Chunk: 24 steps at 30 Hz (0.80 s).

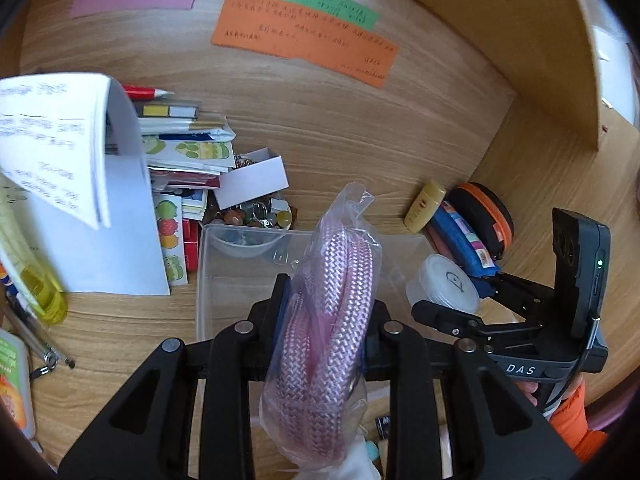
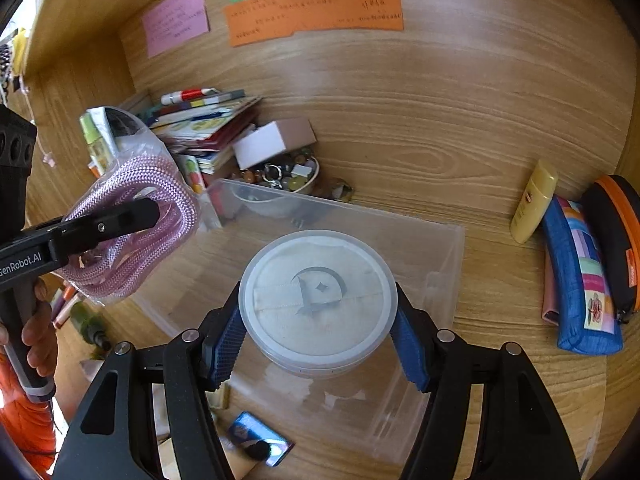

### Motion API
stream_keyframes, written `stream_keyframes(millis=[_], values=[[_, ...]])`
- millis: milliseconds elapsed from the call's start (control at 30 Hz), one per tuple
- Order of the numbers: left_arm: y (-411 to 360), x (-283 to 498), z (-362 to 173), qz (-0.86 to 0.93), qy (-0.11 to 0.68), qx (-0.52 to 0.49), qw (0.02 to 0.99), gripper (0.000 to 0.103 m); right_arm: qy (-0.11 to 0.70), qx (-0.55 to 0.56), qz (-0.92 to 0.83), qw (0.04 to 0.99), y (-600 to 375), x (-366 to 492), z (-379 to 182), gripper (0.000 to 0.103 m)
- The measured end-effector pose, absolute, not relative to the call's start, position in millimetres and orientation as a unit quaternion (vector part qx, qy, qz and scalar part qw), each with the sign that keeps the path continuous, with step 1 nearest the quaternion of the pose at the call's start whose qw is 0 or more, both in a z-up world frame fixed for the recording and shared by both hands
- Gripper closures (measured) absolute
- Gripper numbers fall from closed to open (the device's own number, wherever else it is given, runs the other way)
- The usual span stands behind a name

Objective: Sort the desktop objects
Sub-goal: 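Lower both held items into the clear plastic box and open both grippers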

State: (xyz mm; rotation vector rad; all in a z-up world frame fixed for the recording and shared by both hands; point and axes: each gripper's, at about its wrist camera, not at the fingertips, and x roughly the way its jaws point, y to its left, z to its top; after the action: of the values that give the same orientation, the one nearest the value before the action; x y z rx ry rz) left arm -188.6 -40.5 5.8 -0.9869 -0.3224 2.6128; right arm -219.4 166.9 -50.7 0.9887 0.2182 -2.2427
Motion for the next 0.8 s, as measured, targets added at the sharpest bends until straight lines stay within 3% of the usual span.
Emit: stream_keyframes(millis=[800], values=[[-39, -233, -39, 0.896, -0.099, -0.404, 0.157, 0.076, 0.127, 0.407, -0.842, 0.33, 132, -246, -84, 0.041]])
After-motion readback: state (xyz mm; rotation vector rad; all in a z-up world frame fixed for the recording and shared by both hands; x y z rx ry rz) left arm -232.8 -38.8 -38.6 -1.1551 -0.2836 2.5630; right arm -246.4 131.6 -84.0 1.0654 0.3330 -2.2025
